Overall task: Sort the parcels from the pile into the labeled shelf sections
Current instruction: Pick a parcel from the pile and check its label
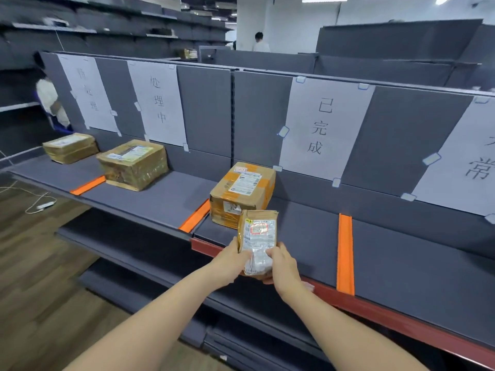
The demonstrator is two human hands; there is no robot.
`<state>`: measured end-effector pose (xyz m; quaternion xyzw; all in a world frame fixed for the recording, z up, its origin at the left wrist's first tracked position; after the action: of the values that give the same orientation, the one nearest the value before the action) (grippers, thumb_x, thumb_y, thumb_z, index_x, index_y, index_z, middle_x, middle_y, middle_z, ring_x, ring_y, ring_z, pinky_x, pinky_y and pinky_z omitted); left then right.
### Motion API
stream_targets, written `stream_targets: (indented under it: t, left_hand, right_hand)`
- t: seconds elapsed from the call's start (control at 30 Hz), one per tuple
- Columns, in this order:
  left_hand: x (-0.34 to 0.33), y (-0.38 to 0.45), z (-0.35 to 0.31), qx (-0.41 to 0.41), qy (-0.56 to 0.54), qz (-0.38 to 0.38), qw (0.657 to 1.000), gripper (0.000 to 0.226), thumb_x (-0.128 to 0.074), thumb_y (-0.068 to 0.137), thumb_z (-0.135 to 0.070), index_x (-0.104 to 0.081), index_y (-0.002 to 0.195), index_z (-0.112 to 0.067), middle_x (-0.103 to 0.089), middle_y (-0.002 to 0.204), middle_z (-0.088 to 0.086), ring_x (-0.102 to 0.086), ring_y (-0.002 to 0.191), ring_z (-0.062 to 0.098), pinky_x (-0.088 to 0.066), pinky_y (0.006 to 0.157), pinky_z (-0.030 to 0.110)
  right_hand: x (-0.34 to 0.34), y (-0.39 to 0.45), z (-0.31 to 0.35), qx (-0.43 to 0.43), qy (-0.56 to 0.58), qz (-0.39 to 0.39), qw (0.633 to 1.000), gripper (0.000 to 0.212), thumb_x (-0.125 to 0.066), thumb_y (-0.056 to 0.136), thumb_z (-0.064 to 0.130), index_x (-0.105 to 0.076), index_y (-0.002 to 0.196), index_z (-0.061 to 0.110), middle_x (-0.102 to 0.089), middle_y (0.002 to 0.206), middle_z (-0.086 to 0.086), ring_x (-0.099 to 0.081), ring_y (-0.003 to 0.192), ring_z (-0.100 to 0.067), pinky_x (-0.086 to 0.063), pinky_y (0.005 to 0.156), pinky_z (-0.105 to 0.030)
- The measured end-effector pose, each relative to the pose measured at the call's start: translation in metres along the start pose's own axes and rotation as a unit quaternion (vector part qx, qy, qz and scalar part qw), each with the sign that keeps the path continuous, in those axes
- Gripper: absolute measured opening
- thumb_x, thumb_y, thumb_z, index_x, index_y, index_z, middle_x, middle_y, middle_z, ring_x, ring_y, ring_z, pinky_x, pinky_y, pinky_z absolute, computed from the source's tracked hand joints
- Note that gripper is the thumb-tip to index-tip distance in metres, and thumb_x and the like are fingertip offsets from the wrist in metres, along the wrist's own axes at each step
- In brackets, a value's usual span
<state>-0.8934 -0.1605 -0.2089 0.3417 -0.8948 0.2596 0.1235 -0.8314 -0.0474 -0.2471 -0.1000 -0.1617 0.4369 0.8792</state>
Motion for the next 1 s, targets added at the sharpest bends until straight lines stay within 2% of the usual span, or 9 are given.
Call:
stream_targets:
  t: [0.17,0.4,0.5,0.57,0.67,0.77,0.87,1.0]
  left_hand:
    - [0.065,-0.002,0.033,-0.003,0.024,0.002,1.000,0.045,-0.038,0.103,-0.029,-0.027,0.146,-0.034,-0.056,0.127,-0.009,-0.055,0.084,-0.002,-0.045,0.057,0.015]
    - [0.135,-0.003,0.071,0.010,0.022,0.005,1.000,0.049,-0.037,0.102,-0.030,-0.022,0.149,-0.035,-0.055,0.128,-0.008,-0.056,0.098,0.010,-0.046,0.066,0.022]
    - [0.158,0.000,0.080,0.005,0.013,0.001,1.000,0.049,-0.037,0.103,-0.028,-0.023,0.148,-0.036,-0.054,0.119,-0.012,-0.056,0.089,0.003,-0.045,0.062,0.017]
    - [0.170,0.005,0.082,-0.001,0.000,-0.002,1.000,0.046,-0.037,0.103,-0.027,-0.026,0.147,-0.034,-0.054,0.117,-0.013,-0.055,0.084,-0.002,-0.044,0.057,0.014]
    - [0.186,0.016,0.087,0.002,-0.012,-0.011,1.000,0.043,-0.039,0.102,-0.027,-0.030,0.144,-0.031,-0.056,0.116,-0.013,-0.054,0.085,-0.004,-0.040,0.060,0.015]
    - [0.204,0.033,0.090,0.007,-0.009,-0.021,1.000,0.044,-0.040,0.101,-0.029,-0.031,0.144,-0.033,-0.057,0.116,-0.013,-0.055,0.087,-0.002,-0.043,0.062,0.018]
    - [0.218,0.051,0.084,0.003,-0.008,-0.018,1.000,0.044,-0.039,0.102,-0.028,-0.030,0.145,-0.032,-0.055,0.122,-0.013,-0.054,0.087,-0.004,-0.039,0.060,0.015]
    - [0.239,0.082,0.074,-0.001,-0.004,-0.017,1.000,0.046,-0.037,0.102,-0.028,-0.027,0.146,-0.031,-0.053,0.133,-0.011,-0.054,0.101,0.007,-0.040,0.063,0.016]
  right_hand:
    - [-0.069,-0.003,0.014,-0.004,0.008,-0.009,1.000,0.017,-0.039,0.094,0.020,-0.054,0.094,0.030,-0.066,0.102,-0.001,-0.066,0.090,-0.026,-0.060,0.071,-0.041]
    - [-0.148,0.003,0.029,-0.006,0.005,0.014,1.000,0.019,-0.037,0.096,0.020,-0.052,0.103,0.030,-0.066,0.101,-0.002,-0.067,0.086,-0.026,-0.054,0.062,-0.032]
    - [-0.173,0.009,0.035,-0.008,0.005,0.029,1.000,0.023,-0.035,0.097,0.021,-0.052,0.111,0.029,-0.068,0.102,-0.004,-0.067,0.083,-0.024,-0.052,0.062,-0.030]
    - [-0.186,0.015,0.039,-0.005,0.002,0.037,0.999,0.024,-0.035,0.098,0.022,-0.052,0.113,0.030,-0.067,0.107,-0.005,-0.067,0.086,-0.024,-0.052,0.063,-0.031]
    - [-0.202,0.027,0.045,-0.001,-0.008,0.043,0.999,0.025,-0.035,0.098,0.026,-0.051,0.115,0.036,-0.066,0.114,-0.004,-0.066,0.094,-0.025,-0.053,0.066,-0.032]
    - [-0.214,0.045,0.052,0.005,-0.010,0.044,0.999,0.024,-0.036,0.098,0.028,-0.051,0.113,0.039,-0.067,0.113,-0.003,-0.066,0.094,-0.024,-0.054,0.068,-0.034]
    - [-0.225,0.067,0.062,0.005,0.004,0.051,0.999,0.027,-0.037,0.099,0.029,-0.052,0.119,0.040,-0.068,0.113,0.001,-0.066,0.095,-0.020,-0.055,0.071,-0.034]
    - [-0.236,0.103,0.079,0.019,0.012,0.042,0.999,0.025,-0.041,0.088,0.042,-0.058,0.105,0.040,-0.068,0.111,0.006,-0.065,0.097,-0.016,-0.055,0.086,-0.040]
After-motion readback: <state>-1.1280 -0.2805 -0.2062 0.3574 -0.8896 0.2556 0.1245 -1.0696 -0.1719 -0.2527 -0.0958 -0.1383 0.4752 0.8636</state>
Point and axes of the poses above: each hand's wrist, its own y-axis towards the middle knuckle, its own x-axis out of the back of the hand, z = x × y, the point moved 8 cm from there along y, towards the middle knuckle
